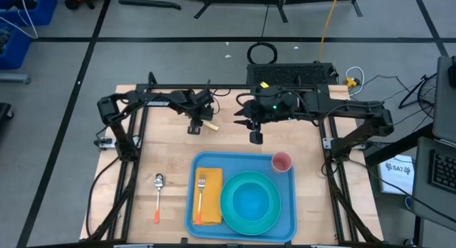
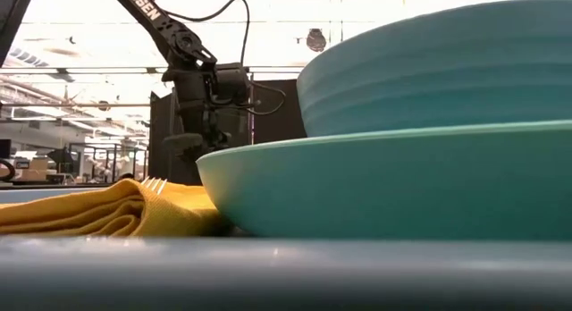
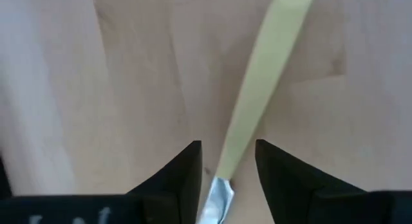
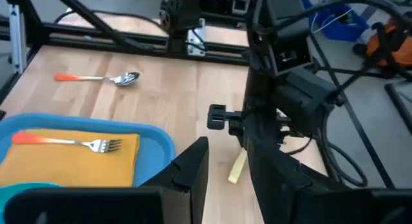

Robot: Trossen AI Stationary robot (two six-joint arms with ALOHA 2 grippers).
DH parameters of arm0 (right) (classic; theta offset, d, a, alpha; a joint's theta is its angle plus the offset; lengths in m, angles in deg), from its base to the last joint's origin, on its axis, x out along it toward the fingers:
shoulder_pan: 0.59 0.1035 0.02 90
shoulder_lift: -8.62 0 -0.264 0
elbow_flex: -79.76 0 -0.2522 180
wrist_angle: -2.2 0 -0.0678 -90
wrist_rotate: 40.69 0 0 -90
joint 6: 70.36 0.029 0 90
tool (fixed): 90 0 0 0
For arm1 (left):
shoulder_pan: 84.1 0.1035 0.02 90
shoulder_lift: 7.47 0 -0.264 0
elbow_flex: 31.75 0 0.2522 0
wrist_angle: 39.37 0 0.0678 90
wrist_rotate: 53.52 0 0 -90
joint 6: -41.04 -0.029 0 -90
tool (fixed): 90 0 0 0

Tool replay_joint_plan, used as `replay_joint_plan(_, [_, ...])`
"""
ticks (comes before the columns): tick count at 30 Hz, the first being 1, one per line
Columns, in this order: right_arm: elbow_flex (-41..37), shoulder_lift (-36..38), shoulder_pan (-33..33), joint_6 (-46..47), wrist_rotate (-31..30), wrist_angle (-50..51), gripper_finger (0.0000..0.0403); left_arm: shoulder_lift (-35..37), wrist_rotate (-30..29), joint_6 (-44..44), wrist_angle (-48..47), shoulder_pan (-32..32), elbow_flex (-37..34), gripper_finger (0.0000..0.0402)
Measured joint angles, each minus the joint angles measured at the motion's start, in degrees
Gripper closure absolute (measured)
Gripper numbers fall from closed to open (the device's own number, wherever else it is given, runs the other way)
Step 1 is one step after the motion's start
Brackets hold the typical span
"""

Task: Set up tray
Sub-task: Put the yellow table knife on top of the yellow table napkin

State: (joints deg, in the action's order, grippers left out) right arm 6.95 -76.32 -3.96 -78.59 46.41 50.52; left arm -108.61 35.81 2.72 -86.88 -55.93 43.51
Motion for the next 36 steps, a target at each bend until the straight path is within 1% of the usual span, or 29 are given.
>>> replay_joint_plan(3, [-4.28,2.69,-0.85,0.63,0.0,-3.87,0.0303,-0.09,1.83,-0.65,-0.16,0.31,0.0,0.0266])
replay_joint_plan(6, [-6.61,4.23,-1.87,1.66,-0.02,-5.48,0.0303,-1.18,2.15,-1.0,-0.55,0.14,0.02,0.027])
replay_joint_plan(16, [-7.35,5.19,-2.4,2.51,0.13,-6.03,0.0303,-4.19,0.58,-1.05,1.25,0.14,0.24,0.0257])
replay_joint_plan(20, [-7.35,5.19,-2.4,2.56,0.09,-6.1,0.0303,-4.29,0.93,-2.44,1.22,0.14,0.24,0.0262])
replay_joint_plan(22, [-7.35,5.19,-2.44,2.57,0.08,-6.05,0.0303,-4.33,1.78,-3.51,0.98,0.17,0.22,0.0273])
replay_joint_plan(24, [-7.35,5.19,-2.44,2.58,0.07,-6.06,0.0303,-4.39,3.57,-3.97,0.8,0.27,0.2,0.0295])
replay_joint_plan(27, [-7.35,5.19,-2.44,2.57,0.09,-6.0,0.0303,-4.39,4.7,-4.1,0.44,0.26,0.13,0.0359])
replay_joint_plan(30, [-7.35,5.19,-2.44,2.56,0.06,-6.06,0.0303,-4.39,4.38,-3.03,0.44,0.25,0.13,0.0364])
replay_joint_plan(32, [-7.35,5.19,-2.44,2.59,0.05,-6.04,0.0303,-4.44,3.14,-2.67,0.54,-0.22,0.13,0.0364])
replay_joint_plan(36, [-7.35,5.19,-2.44,2.6,0.02,-5.63,0.0303,-3.32,-2.53,-3.17,0.73,-2.39,-0.1,0.0364])
